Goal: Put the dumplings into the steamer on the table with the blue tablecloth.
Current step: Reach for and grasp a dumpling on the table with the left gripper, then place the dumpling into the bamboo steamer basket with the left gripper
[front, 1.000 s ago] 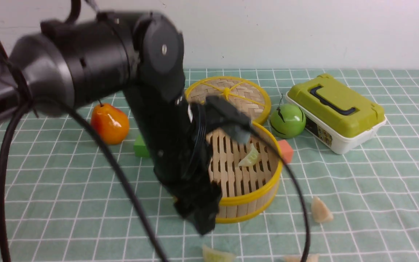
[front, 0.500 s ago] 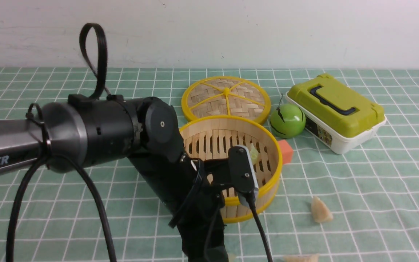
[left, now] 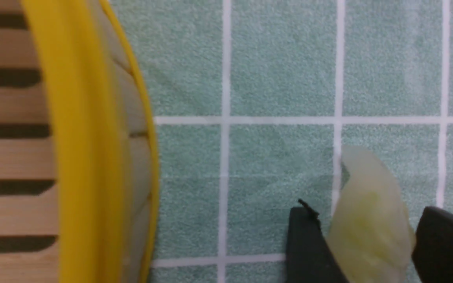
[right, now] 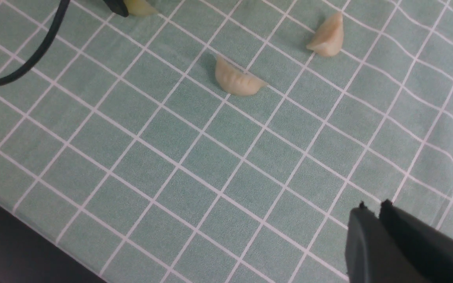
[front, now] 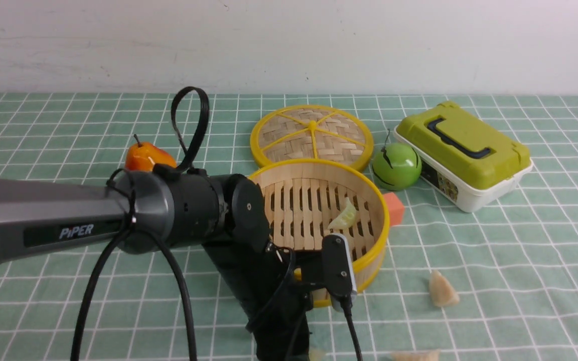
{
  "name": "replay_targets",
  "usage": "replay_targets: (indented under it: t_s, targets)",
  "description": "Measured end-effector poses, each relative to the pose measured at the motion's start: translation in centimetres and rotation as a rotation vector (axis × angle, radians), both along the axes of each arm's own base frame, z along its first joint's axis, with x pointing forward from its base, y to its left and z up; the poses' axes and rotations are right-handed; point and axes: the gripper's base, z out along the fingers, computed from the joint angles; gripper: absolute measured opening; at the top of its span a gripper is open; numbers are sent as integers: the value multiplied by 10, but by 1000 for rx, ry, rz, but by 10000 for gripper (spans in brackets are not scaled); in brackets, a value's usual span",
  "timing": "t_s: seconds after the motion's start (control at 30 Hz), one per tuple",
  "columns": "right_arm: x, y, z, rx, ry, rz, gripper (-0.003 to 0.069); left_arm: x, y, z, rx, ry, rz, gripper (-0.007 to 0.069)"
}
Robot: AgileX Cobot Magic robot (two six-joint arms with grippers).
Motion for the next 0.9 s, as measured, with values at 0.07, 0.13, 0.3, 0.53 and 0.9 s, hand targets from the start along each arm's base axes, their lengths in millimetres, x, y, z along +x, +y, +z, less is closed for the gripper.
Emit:
replay_targets:
  t_s: [0.07, 0.13, 0.3, 0.53, 0.9]
  targets:
    - [0, 0, 0, 1, -2, 0, 52, -1, 0, 0, 4, 6, -4, 295]
    - [0, 0, 0, 2, -3, 0, 55, -2, 1, -1, 9, 16, -10, 216]
    - [0, 0, 0, 0, -7, -1, 59, -4, 2, 11, 2, 39, 50, 197]
    - [2, 1, 2, 12, -32, -3, 63, 18, -3, 103, -196, 42, 506, 197]
    - [18, 15, 1, 97, -18, 7, 63, 134, 38, 100, -306, 138, 1080, 197]
